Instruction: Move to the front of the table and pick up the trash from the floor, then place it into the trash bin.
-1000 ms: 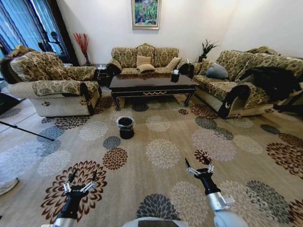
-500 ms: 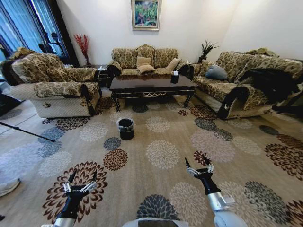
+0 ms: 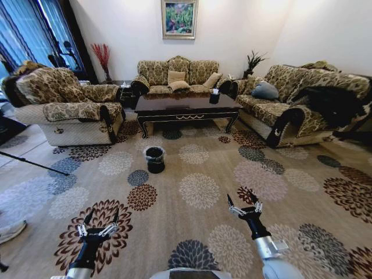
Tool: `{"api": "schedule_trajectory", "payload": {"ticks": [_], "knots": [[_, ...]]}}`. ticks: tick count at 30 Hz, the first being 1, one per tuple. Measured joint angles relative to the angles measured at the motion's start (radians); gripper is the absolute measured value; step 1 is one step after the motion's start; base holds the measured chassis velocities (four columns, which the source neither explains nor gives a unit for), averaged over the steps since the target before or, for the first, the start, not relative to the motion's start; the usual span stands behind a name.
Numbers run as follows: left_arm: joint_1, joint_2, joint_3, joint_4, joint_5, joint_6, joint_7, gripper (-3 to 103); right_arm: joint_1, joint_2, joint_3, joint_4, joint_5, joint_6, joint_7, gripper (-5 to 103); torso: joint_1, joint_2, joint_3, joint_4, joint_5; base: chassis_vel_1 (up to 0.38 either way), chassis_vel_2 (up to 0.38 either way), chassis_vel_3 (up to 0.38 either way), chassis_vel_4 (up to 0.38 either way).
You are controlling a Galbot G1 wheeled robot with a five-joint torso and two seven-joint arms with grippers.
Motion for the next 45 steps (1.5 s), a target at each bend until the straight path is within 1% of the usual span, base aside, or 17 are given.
{"api": "schedule_trajectory", "payload": {"ticks": [7,10,12,17,23,25,27,30,36,39,41,45], "knots": [[0.0,0.0,0.0,0.0,0.0,0.0,0.0,100,0.0,0.0,0.0,0.0,0.0,0.0,0.0,100,0.011,0.027,0.016,0.0,0.0,0.0,0.0,0.0,0.0],[0.0,0.0,0.0,0.0,0.0,0.0,0.0,100,0.0,0.0,0.0,0.0,0.0,0.0,0.0,100,0.019,0.045,0.026,0.0001,0.0,0.0,0.0,0.0,0.0],[0.0,0.0,0.0,0.0,0.0,0.0,0.0,100,0.0,0.0,0.0,0.0,0.0,0.0,0.0,100,0.021,0.049,0.028,0.0,0.0,0.0,0.0,0.0,0.0],[0.0,0.0,0.0,0.0,0.0,0.0,0.0,100,0.0,0.0,0.0,0.0,0.0,0.0,0.0,100,0.032,0.077,0.045,0.0001,0.0,0.0,0.0,0.0,0.0],[0.0,0.0,0.0,0.0,0.0,0.0,0.0,100,0.0,0.0,0.0,0.0,0.0,0.0,0.0,100,0.042,0.098,0.057,0.0,0.0,0.0,0.0,0.0,0.0],[0.0,0.0,0.0,0.0,0.0,0.0,0.0,100,0.0,0.0,0.0,0.0,0.0,0.0,0.0,100,0.048,0.113,0.065,0.0,0.0,0.0,0.0,0.0,0.0],[0.0,0.0,0.0,0.0,0.0,0.0,0.0,100,0.0,0.0,0.0,0.0,0.0,0.0,0.0,100,0.05,0.116,0.066,0.0,0.0,0.0,0.0,0.0,0.0],[0.0,0.0,0.0,0.0,0.0,0.0,0.0,100,0.0,0.0,0.0,0.0,0.0,0.0,0.0,100,0.058,0.135,0.077,0.0,0.0,0.0,0.0,0.0,0.0],[0.0,0.0,0.0,0.0,0.0,0.0,0.0,100,0.0,0.0,0.0,0.0,0.0,0.0,0.0,100,0.068,0.158,0.09,0.0,0.0,0.0,0.0,0.0,0.0],[0.0,0.0,0.0,0.0,0.0,0.0,0.0,100,0.0,0.0,0.0,0.0,0.0,0.0,0.0,100,0.077,0.177,0.101,0.0,0.0,0.0,0.0,0.0,0.0],[0.0,0.0,0.0,0.0,0.0,0.0,0.0,100,0.0,0.0,0.0,0.0,0.0,0.0,0.0,100,0.079,0.182,0.103,0.0,0.0,0.0,0.0,0.0,0.0],[0.0,0.0,0.0,0.0,0.0,0.0,0.0,100,0.0,0.0,0.0,0.0,0.0,0.0,0.0,100,0.09,0.207,0.117,0.0,0.0,0.0,0.0,0.0,0.0]]}}
